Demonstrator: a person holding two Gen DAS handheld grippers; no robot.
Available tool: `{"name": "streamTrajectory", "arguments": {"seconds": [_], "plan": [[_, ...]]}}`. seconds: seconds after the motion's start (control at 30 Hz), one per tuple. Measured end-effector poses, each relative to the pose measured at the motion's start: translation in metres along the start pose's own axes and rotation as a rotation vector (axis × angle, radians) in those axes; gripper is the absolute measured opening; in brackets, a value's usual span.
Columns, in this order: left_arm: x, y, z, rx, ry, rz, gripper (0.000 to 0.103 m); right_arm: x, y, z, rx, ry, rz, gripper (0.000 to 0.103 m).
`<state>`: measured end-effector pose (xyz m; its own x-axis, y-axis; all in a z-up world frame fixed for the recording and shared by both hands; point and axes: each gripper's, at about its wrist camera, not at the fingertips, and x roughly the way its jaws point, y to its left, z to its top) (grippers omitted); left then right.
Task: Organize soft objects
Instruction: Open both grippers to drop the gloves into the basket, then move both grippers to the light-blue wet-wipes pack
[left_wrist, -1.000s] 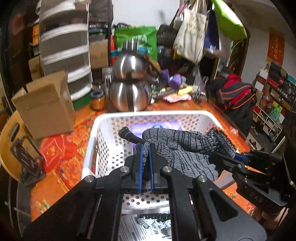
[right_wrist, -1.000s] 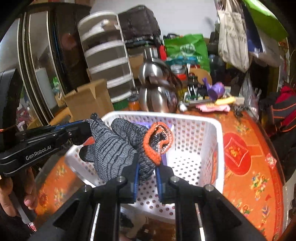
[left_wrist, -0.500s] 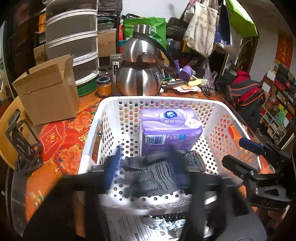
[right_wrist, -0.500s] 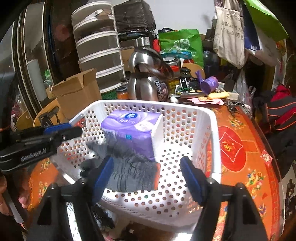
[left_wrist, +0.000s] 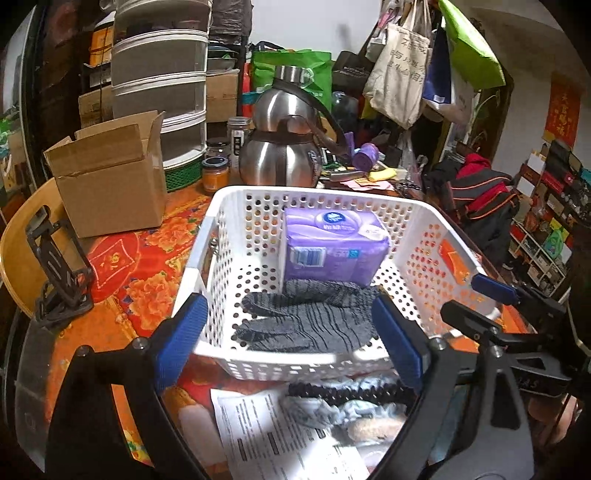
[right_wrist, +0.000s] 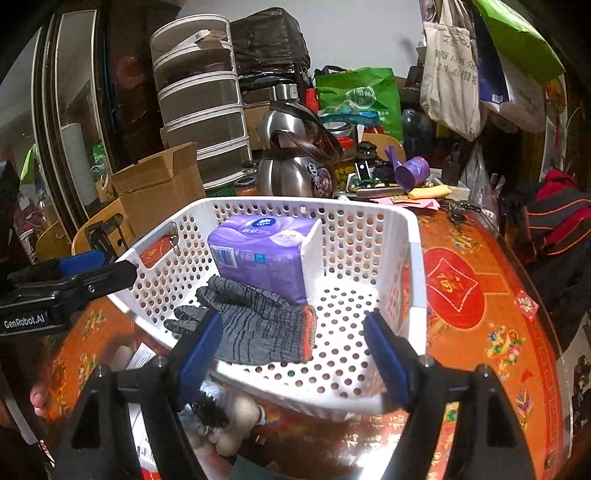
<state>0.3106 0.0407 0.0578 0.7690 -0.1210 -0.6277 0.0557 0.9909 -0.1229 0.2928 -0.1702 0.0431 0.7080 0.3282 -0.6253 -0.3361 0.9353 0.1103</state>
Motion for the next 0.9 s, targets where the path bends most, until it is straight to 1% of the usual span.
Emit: {"name": "streamTrajectory", "arguments": {"seconds": [0.07, 0.17, 0.27, 0.43, 0.47, 0.53, 0.63, 0.7, 0.8, 0.87, 0.9], "plan": [[-0.01, 0.0, -0.004, -0.005, -0.016, 0.003, 0.089, -0.009, 0.0, -0.003, 0.011, -0.013, 0.013, 0.078], [-0.029, -0.003, -0.015, 0.003, -0.034, -0.016, 0.089, -0.022, -0.001, -0.007, 0.016, -0.033, 0.031, 0.078], [-0.047, -0.006, -0.029, 0.017, -0.039, -0.002, 0.089, -0.038, -0.001, -0.021, 0.022, -0.037, 0.048, 0.079], [-0.067, -0.004, -0.065, -0.034, -0.022, -0.054, 0.089, -0.062, 0.001, -0.045, 0.01, -0.057, 0.051, 0.079], [-0.071, -0.004, -0.073, -0.037, -0.028, -0.058, 0.089, -0.068, 0.0, -0.051, 0.011, -0.067, 0.049, 0.079], [-0.079, -0.005, -0.094, -0.04, -0.033, -0.039, 0.089, -0.077, -0.001, -0.066, 0.021, -0.069, 0.053, 0.079], [-0.084, -0.011, -0.121, -0.046, -0.029, -0.024, 0.089, -0.088, -0.002, -0.093, 0.035, -0.061, 0.054, 0.08], [-0.082, -0.016, -0.14, -0.045, -0.01, -0.018, 0.089, -0.09, -0.002, -0.108, 0.041, -0.051, 0.058, 0.08], [-0.077, -0.022, -0.161, -0.044, 0.006, -0.018, 0.089, -0.088, -0.004, -0.13, 0.066, -0.02, 0.071, 0.08], [-0.076, -0.023, -0.173, -0.064, 0.007, -0.002, 0.089, -0.089, -0.006, -0.141, 0.073, -0.007, 0.077, 0.08], [-0.076, -0.024, -0.177, -0.075, 0.01, -0.009, 0.089, -0.09, -0.006, -0.144, 0.077, -0.006, 0.08, 0.08]]}}
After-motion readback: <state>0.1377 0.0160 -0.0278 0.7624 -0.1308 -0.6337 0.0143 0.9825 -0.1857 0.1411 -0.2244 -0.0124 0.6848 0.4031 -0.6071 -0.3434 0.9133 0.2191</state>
